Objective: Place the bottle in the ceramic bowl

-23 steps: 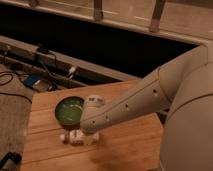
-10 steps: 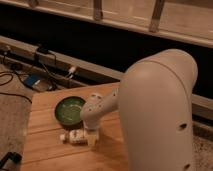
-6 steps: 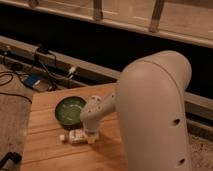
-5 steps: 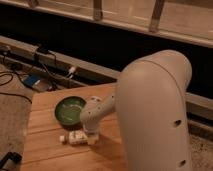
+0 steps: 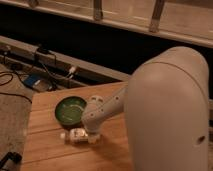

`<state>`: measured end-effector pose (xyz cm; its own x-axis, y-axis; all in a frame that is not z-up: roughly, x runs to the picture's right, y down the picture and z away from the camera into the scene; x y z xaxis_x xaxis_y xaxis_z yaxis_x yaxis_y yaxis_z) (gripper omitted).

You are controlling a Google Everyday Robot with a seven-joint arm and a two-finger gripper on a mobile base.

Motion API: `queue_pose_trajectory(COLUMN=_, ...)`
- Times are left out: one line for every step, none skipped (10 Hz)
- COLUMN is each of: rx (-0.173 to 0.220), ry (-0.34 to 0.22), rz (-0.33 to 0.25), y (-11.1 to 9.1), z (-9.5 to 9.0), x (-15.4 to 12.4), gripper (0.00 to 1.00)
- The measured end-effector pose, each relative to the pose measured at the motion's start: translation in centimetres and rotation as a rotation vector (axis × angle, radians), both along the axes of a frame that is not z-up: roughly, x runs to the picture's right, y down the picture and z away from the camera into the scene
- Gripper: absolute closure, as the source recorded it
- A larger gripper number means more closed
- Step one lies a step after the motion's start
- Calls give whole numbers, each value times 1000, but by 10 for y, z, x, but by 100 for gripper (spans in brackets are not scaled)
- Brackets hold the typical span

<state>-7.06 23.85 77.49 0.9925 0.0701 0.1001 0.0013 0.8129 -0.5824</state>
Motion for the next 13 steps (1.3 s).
queue_pose_trajectory(rx=21, ry=7, rz=15, y=-9, z=-4, x=7, gripper=100)
queue_pose_trajectory(rx=43, ry=16, rz=33, y=-21, z=-9, x=16, gripper=100)
queue_pose_trajectory(rx=68, ry=27, rz=51, y=-33, z=-14, x=28, gripper=100)
queue_pose_trajectory(rx=90, ry=31, rz=59, y=-45, z=-19, x=34, gripper=100)
queue_pose_trajectory(rx=106, ry=28, rz=61, y=-54, z=-24, x=35, gripper=100)
queue_pose_trajectory(rx=131, ry=21, rz=57, y=-68, z=-30, x=34, gripper=100)
queue_pose_trajectory(rx=160, ry=14, rz=49, y=-86, z=-35, x=33, gripper=100)
queue_pose_trajectory(rx=175, ry=4, rz=36, y=-98, z=-34, x=27, gripper=100)
queue_pose_trajectory(rx=189, ry=-16, rz=13, y=-108, z=-31, x=13, gripper=100)
queue_pose_trajectory(rx=206, ry=-42, rz=-20, y=-121, z=-25, x=-5, gripper=100)
queue_pose_trajectory(rx=218, ry=-68, rz=-47, y=-132, z=-17, x=-22, gripper=100)
queue_pose_trajectory(rx=226, ry=-88, rz=-67, y=-140, z=-11, x=-34, gripper=100)
queue_pose_trajectory(rx=241, ry=-119, rz=-100, y=-152, z=-2, x=-53, gripper=100)
